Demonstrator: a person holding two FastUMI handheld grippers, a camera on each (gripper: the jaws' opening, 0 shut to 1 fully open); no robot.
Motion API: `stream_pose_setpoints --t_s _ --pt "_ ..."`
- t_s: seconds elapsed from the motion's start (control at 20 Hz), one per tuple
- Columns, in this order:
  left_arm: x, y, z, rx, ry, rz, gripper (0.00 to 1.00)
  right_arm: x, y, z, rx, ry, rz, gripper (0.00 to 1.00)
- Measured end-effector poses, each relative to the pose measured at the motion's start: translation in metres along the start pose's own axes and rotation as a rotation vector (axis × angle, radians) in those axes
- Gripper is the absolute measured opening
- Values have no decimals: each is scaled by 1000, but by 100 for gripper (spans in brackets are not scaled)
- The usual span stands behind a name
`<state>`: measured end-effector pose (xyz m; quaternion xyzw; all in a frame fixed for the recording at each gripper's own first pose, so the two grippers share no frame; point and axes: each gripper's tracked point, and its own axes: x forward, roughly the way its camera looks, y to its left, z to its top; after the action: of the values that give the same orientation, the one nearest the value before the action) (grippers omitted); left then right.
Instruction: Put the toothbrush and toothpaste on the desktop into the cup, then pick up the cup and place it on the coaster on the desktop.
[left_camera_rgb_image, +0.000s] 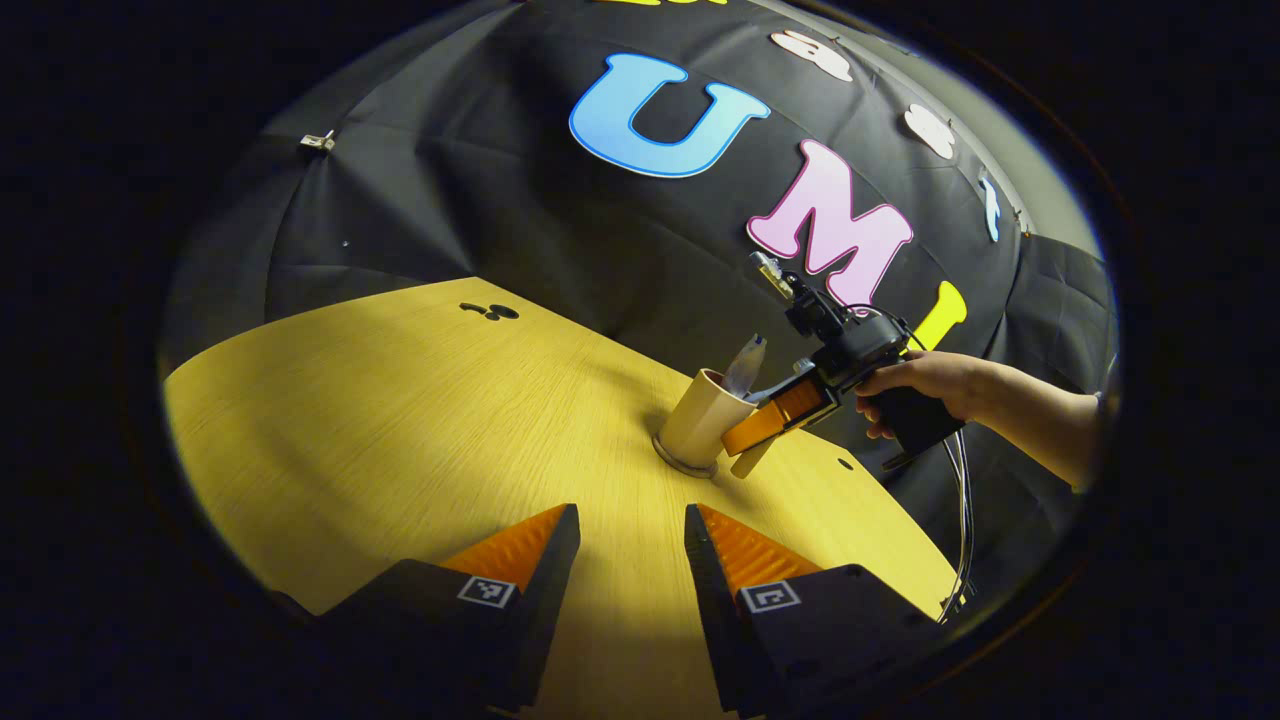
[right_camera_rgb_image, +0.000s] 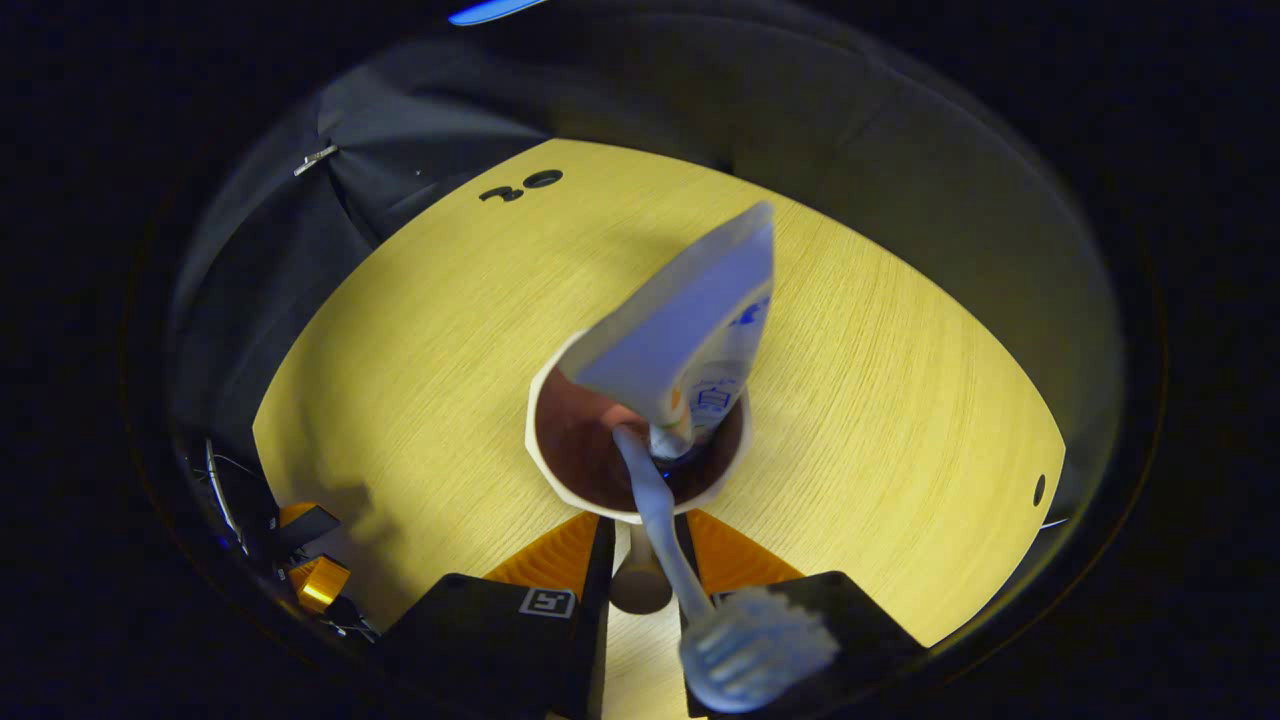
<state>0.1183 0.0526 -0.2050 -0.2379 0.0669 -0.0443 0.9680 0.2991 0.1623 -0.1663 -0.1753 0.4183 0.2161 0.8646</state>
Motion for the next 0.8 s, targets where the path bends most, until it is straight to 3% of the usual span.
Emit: stream_pose_setpoints --t_s 0.5,0.6,0.8 --pt "-21 -35 14 54 15 -34 67 -72 0 18 47 -140 8 36" --pt "-27 -47 26 57 21 -43 67 -93 8 19 52 -173 32 31" --pt "-43 -69 58 50 43 -47 67 -144 34 26 66 -263 93 33"
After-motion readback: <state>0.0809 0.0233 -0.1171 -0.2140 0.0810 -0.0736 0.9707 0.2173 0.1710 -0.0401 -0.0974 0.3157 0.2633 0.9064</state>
